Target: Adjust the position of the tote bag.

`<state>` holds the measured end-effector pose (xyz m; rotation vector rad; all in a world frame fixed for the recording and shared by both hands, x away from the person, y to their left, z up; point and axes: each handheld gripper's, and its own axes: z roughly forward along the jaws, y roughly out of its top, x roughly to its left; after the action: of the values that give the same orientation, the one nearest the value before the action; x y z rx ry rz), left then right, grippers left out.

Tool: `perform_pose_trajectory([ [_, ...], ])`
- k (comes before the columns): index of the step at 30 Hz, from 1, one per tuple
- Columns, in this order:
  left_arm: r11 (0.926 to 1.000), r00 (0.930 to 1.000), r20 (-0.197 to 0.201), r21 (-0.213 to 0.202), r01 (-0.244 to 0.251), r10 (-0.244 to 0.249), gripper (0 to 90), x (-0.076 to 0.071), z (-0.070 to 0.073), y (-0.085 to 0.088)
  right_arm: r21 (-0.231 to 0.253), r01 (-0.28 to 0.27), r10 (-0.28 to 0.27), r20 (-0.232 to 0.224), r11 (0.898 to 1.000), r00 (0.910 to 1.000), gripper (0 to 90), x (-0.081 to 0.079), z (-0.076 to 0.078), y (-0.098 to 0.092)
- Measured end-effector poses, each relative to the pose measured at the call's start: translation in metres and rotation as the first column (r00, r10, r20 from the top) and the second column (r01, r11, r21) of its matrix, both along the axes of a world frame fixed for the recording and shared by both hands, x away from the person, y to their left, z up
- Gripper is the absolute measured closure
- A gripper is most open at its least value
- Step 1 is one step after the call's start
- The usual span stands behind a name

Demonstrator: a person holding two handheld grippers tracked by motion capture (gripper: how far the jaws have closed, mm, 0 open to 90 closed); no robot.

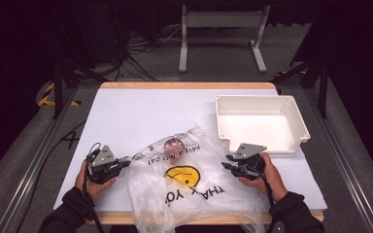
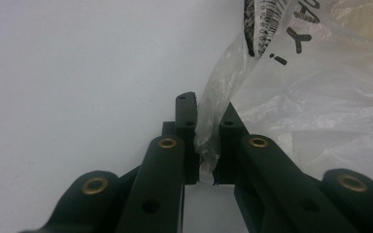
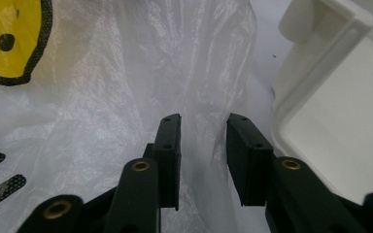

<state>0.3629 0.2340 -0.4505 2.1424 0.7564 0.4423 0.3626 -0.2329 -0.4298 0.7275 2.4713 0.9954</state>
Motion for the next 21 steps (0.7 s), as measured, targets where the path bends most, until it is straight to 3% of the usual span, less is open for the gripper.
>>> perform_pose_trajectory([
  [2, 1.0000, 1.0000, 0.008, 0.001, 0.002, -0.002, 85.8, 0.000, 0.000, 0.001, 0.003, -0.002, 0.002, -0.002, 1.000, 1.0000, 70.6, 0.000, 0.000, 0.001],
  [8, 0.9999, 0.9995, 0.028, 0.007, -0.014, 0.014, 89.2, 0.006, 0.003, 0.006, 0.006, -0.054, 0.055, -0.008, 0.998, 0.9985, 89.4, -0.003, 0.000, 0.012],
  [14, 0.9988, 0.9981, 0.036, -0.004, -0.050, 0.050, 89.4, 0.019, 0.008, 0.015, 0.011, -0.072, 0.072, 0.000, 0.997, 0.9974, 90.0, -0.004, 0.001, 0.023],
  [21, 0.9966, 0.9959, 0.042, 0.016, -0.081, 0.080, 89.5, 0.044, 0.010, 0.019, 0.006, -0.057, 0.057, 0.017, 0.998, 0.9982, 90.0, 0.001, -0.001, 0.037],
])
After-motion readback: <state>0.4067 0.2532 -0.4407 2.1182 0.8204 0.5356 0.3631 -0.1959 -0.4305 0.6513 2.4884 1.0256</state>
